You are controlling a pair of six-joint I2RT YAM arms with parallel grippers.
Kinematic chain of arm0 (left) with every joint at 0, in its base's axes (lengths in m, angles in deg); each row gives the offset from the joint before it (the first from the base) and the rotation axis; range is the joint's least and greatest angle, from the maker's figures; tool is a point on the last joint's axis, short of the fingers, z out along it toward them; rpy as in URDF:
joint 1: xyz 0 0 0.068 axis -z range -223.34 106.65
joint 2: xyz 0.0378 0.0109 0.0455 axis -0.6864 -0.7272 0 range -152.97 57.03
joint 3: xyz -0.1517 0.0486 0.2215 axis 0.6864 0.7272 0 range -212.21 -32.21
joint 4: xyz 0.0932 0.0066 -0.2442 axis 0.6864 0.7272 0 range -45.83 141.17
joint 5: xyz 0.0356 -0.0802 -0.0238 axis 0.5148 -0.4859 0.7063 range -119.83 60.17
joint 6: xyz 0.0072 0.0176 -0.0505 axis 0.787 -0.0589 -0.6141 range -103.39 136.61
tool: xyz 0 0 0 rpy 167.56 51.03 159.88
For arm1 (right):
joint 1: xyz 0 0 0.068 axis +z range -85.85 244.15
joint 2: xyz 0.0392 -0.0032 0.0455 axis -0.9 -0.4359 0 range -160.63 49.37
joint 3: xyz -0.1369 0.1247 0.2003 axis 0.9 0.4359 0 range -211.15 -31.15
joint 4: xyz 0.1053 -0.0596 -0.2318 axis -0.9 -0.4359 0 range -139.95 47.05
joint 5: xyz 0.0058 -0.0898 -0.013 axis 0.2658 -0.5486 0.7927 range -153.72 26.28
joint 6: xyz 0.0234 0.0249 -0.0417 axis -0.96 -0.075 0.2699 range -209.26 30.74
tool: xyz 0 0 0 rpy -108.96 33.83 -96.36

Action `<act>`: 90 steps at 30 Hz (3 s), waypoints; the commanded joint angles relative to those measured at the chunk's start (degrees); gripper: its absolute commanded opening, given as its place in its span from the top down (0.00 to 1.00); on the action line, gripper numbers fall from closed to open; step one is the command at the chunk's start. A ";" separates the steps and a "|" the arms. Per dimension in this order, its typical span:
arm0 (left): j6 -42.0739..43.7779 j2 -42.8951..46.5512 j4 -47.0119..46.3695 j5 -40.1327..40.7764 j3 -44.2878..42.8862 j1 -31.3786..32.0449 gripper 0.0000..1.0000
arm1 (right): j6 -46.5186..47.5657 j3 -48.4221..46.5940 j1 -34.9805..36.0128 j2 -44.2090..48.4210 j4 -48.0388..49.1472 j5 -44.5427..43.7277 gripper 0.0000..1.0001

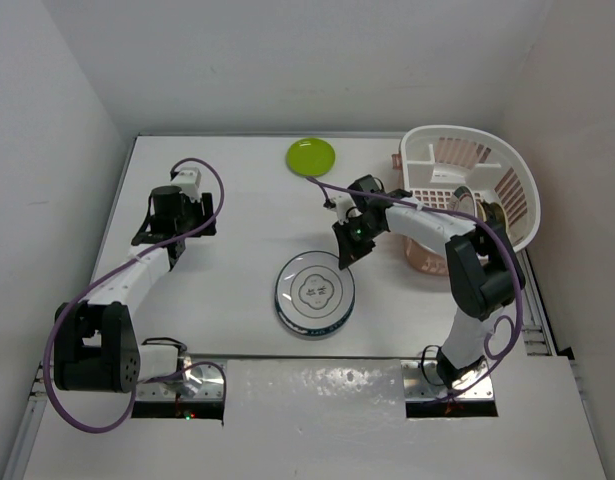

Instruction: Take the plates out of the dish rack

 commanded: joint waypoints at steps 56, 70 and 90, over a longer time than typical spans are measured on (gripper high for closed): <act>0.44 2.53 -4.67 1.21 2.43 0.44 0.43 | -10.10 -20.85 -24.34 15.22 -23.74 -58.13 0.55; 0.70 2.70 -4.32 1.56 2.43 0.44 0.43 | -7.38 -14.70 -24.34 12.67 -18.46 -60.14 0.75; 1.32 2.35 -4.06 1.38 2.60 0.35 0.43 | -3.86 -11.62 -24.34 13.20 -15.73 -61.63 0.99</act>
